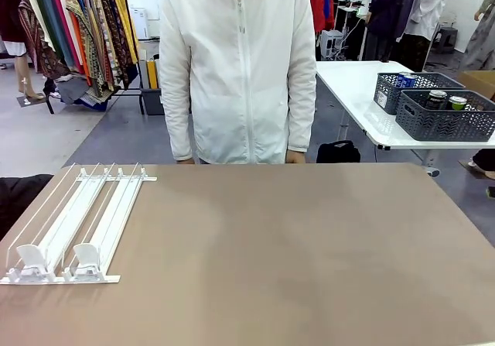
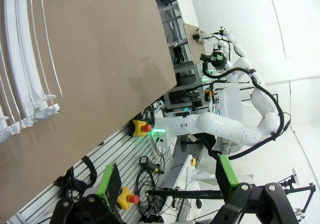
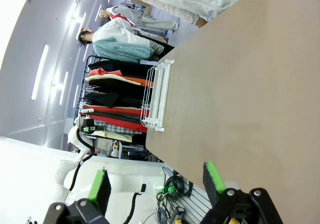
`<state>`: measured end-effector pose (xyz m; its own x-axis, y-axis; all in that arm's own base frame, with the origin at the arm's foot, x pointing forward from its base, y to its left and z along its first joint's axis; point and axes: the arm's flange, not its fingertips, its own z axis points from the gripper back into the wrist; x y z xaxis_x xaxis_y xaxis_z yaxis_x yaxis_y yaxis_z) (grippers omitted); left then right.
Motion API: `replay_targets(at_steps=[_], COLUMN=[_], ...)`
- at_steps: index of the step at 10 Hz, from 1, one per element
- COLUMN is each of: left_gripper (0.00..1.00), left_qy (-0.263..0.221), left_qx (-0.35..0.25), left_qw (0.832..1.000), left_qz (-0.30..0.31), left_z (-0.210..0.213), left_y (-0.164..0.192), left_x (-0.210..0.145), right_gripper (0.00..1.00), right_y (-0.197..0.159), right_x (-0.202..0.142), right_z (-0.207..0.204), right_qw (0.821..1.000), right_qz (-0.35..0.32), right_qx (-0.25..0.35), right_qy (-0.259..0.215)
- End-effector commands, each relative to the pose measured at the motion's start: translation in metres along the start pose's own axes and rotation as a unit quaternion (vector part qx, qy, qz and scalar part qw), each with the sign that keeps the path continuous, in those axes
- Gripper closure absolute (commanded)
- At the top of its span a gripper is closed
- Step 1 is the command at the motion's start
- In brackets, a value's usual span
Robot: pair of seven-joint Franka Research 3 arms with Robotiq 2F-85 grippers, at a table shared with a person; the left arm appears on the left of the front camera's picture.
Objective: Retrieve and store the cans from the dispenser.
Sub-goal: Pick up one can from the Automatic Can Dispenser and place it in the middle of the table.
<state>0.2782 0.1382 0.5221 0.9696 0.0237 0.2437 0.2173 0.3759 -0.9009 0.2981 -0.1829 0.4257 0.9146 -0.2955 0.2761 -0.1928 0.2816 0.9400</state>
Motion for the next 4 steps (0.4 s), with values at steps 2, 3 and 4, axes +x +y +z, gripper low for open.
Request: replay_targets(at_steps=[2,3,4], left_gripper=[0.0,0.0,0.0], left_qy=[-0.006,-0.006,-0.006], left_qx=[-0.013,-0.013,-0.013], left_qw=[1.0,1.0,1.0], left_qz=[-0.003,-0.003,-0.003], left_z=[-0.0013,-0.0013,-0.0013], left_y=[-0.0022,-0.0022,-0.0022], left_x=[0.0003,0.0003,0.0003], right_gripper=[0.0,0.0,0.0], right_y=[0.0013,0.0013,0.0013], right_x=[0.0009,0.0009,0.0009], right_z=[0.0028,0.0028,0.0028], right_qw=[1.0,1.0,1.0], right_qz=[0.008,0.008,0.008], right_qx=[0.001,0.001,0.001], right_qy=[0.005,0.005,0.005])
